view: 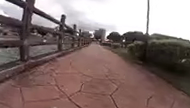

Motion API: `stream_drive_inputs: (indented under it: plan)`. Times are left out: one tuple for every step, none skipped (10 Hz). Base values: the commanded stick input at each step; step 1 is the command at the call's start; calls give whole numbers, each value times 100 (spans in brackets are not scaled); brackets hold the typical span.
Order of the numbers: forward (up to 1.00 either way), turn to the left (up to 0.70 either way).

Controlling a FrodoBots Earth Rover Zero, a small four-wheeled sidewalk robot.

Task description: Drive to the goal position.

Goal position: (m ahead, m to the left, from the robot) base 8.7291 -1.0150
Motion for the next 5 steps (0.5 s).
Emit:
stream_drive_inputs:
  plan:
    - [70,0]
    - [70,0]
    - [70,0]
    - [70,0]
    - [70,0]
